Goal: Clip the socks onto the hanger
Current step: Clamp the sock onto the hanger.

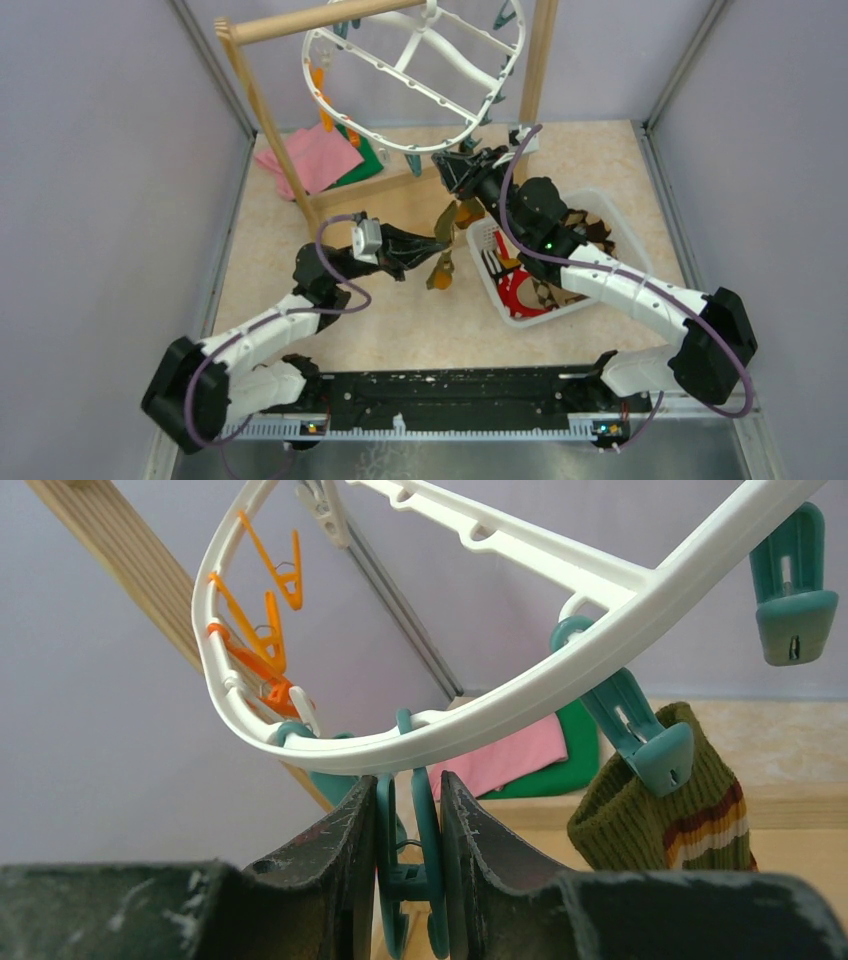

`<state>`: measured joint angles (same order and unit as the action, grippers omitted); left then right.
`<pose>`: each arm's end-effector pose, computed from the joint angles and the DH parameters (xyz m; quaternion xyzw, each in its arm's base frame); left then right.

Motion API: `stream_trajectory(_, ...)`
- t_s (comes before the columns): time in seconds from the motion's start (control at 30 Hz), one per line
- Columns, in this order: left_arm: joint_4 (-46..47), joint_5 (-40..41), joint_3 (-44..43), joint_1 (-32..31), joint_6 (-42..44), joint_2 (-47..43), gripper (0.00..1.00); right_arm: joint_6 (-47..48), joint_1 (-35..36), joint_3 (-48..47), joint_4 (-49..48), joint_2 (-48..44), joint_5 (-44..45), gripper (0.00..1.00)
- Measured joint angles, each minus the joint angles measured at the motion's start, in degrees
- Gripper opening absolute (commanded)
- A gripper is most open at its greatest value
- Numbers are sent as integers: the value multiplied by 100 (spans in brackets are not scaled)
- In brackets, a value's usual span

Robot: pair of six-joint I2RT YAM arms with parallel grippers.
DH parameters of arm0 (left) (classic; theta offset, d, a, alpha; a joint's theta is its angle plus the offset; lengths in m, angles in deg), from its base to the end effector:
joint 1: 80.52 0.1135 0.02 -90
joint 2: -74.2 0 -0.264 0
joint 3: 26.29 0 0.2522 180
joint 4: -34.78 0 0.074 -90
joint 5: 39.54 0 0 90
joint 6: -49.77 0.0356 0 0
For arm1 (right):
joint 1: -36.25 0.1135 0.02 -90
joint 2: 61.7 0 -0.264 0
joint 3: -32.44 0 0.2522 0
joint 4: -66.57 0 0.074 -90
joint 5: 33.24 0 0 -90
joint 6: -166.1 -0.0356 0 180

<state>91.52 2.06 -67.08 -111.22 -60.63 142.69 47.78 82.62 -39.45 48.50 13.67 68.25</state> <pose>0.1858 -0.1413 0.2893 0.3934 0.4291 -0.5266 0.6195 0.2193 0.2198 0.3811 -0.0172 0.6134 0.4289 0.6630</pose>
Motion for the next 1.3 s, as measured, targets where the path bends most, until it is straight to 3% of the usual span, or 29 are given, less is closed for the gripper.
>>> stream_trajectory(0.1, -1646, 892, -382, -782, 1397, -1025, 0, 0, 0, 2, -4, 0, -2, 0)
stream_trajectory(0.23, -3303, 1965, -1078, -1250, 2653, -1338, 0, 0, 0, 2, -11, 0, -2, 0)
stream_trajectory(0.53, -5622, 4422, -1499, -2142, 3759, -933, 0, 0, 0, 2, -24, 0, -15, 0)
stream_trajectory(0.73, -5637, 5713, -1486, -2544, 4079, -925, 0, 0, 0, 2, -31, 17, -22, 0)
stream_trajectory(0.87, -5077, 6461, -1244, -2885, 4409, -925, 0, 0, 0, 2, -31, 17, -22, 0)
stream_trajectory(1.3, -3915, 7331, -841, -2962, 4465, -866, 0, -4, 0, 2, -129, 116, -20, 0)
